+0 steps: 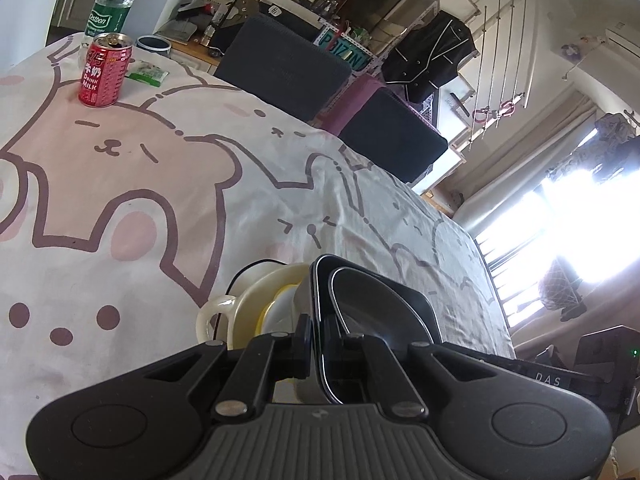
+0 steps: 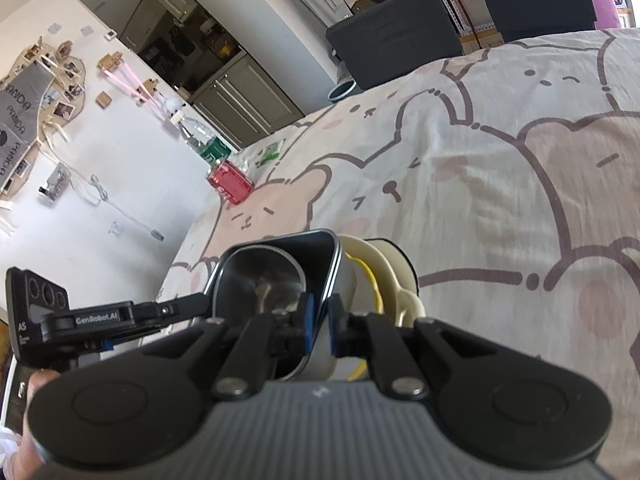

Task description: Organize plates and bowls

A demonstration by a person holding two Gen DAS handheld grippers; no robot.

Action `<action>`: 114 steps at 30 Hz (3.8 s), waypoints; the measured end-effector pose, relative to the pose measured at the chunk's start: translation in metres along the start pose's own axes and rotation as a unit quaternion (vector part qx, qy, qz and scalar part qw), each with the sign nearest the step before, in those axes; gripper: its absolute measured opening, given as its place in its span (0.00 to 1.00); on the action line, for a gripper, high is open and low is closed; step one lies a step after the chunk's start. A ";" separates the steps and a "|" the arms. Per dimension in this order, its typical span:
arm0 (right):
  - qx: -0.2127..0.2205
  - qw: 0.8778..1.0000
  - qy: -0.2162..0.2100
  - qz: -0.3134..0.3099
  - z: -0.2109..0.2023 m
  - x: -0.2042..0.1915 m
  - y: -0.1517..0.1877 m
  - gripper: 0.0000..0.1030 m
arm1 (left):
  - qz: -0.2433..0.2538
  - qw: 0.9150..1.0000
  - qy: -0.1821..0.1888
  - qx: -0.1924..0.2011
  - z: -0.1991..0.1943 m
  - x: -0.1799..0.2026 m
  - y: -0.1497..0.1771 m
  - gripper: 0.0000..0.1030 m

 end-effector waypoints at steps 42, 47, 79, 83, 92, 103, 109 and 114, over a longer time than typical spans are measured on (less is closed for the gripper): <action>-0.037 0.999 0.031 -0.022 0.023 0.002 0.008 0.11 | 0.005 0.999 -0.016 -0.032 0.017 -0.008 0.005 0.06; -0.041 0.998 0.032 -0.019 0.024 0.003 0.008 0.12 | 0.000 0.999 -0.014 -0.034 0.016 -0.009 0.004 0.06; 0.008 0.997 0.053 -0.055 -0.009 -0.015 0.002 0.78 | 0.047 0.997 -0.052 -0.016 -0.022 0.004 0.004 0.46; 0.029 0.994 0.072 -0.081 -0.018 -0.022 0.005 0.86 | 0.064 0.996 -0.059 -0.004 -0.034 0.009 0.004 0.67; 0.087 0.985 0.106 -0.106 -0.044 -0.037 0.020 1.00 | 0.141 0.985 -0.087 0.044 -0.063 0.034 0.014 0.99; 0.181 0.968 0.146 -0.098 -0.074 -0.054 0.044 1.00 | 0.183 0.974 -0.079 0.111 -0.104 0.051 0.032 1.00; 0.202 0.961 0.156 -0.108 -0.087 -0.055 0.059 1.00 | 0.202 0.966 -0.102 0.127 -0.122 0.055 0.043 1.00; 0.219 0.947 0.173 -0.156 -0.101 -0.066 0.085 1.00 | 0.215 0.960 -0.109 0.142 -0.135 0.058 0.055 1.00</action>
Point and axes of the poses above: each gripper's, at about its wrist camera, not at the fingertips, and z roughly the way its jaws point, x to its right, y to its underside, the point moved 3 cm from there along z, roughly the way its jaws point, and after that the axes turned 12 degrees about x, right-handed, at the moved point
